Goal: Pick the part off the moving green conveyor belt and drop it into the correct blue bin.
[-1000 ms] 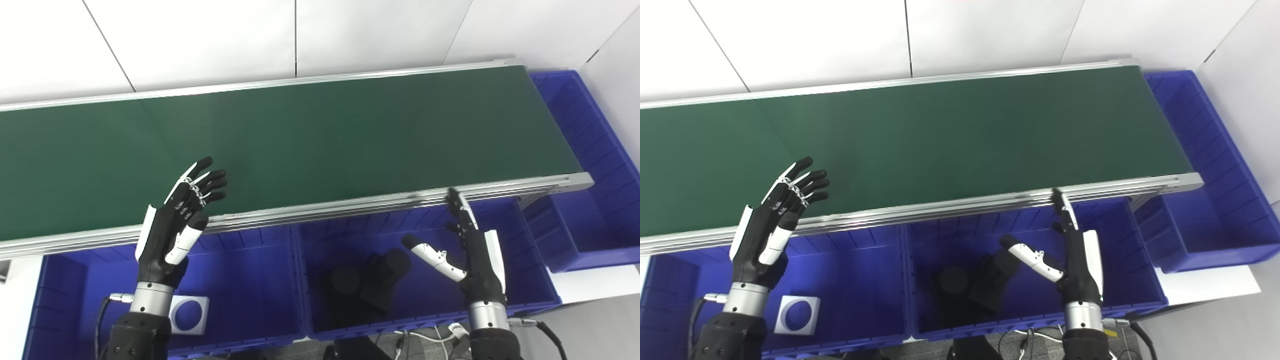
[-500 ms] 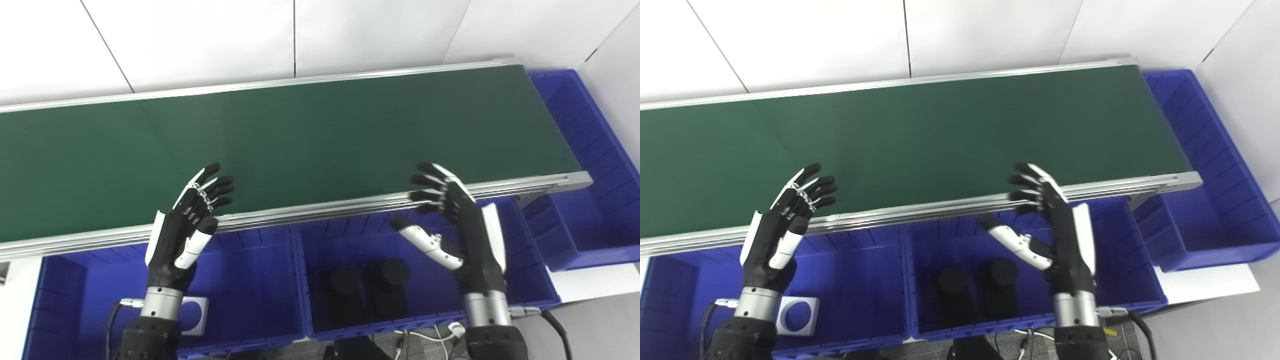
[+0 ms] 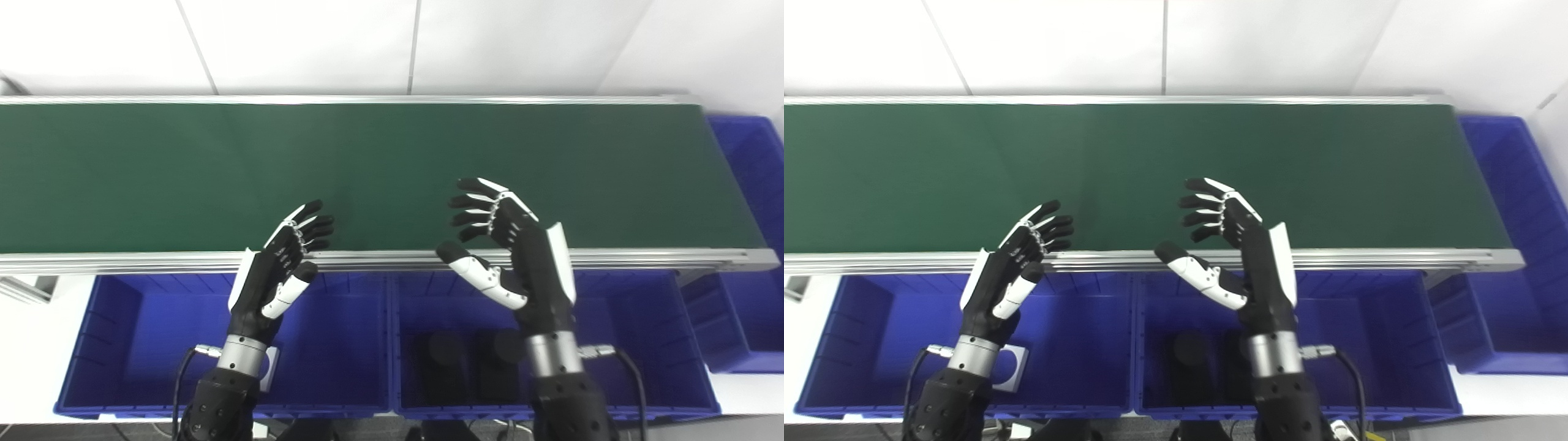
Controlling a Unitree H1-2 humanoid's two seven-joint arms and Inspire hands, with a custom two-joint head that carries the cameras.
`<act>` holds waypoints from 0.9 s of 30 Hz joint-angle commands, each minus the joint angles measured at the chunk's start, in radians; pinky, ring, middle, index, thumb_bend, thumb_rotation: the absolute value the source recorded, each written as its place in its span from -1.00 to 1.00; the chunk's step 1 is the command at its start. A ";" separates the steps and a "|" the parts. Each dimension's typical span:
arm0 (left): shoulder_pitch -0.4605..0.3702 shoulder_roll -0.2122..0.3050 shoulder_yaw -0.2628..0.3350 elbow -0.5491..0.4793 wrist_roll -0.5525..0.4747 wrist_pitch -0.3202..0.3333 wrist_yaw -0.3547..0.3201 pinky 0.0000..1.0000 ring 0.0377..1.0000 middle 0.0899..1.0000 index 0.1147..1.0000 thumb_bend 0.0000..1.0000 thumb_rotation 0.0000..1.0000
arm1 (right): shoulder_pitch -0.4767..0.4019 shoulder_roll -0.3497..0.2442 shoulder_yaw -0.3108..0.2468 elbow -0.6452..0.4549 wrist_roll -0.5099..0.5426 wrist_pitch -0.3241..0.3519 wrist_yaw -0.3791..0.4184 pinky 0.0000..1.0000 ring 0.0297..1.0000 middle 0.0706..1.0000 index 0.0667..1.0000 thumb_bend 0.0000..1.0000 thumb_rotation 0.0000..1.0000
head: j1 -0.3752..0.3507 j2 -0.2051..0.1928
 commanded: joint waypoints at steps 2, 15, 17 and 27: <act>-0.011 -0.016 -0.012 -0.004 0.020 -0.045 0.019 0.50 0.58 0.58 0.72 0.58 0.53 | -0.033 0.023 0.007 0.027 0.014 -0.064 -0.001 0.05 0.21 0.34 0.46 0.19 -0.03 | 0.023 -0.001; -0.009 -0.053 -0.038 0.038 0.064 -0.088 0.064 0.45 0.53 0.52 0.69 0.58 0.49 | -0.080 0.007 -0.042 0.321 0.079 -0.221 -0.022 0.13 0.33 0.44 0.54 0.09 0.32 | 0.109 -0.046; -0.009 -0.055 -0.041 0.042 0.067 -0.092 0.066 0.44 0.53 0.52 0.69 0.59 0.49 | -0.076 -0.002 -0.050 0.347 0.099 -0.247 -0.017 0.15 0.34 0.45 0.55 0.08 0.34 | 0.111 -0.051; -0.009 -0.058 -0.048 0.055 0.079 -0.104 0.074 0.43 0.53 0.51 0.69 0.60 0.51 | -0.063 -0.030 -0.069 0.396 0.152 -0.324 -0.005 0.19 0.38 0.47 0.57 0.03 0.39 | 0.095 -0.072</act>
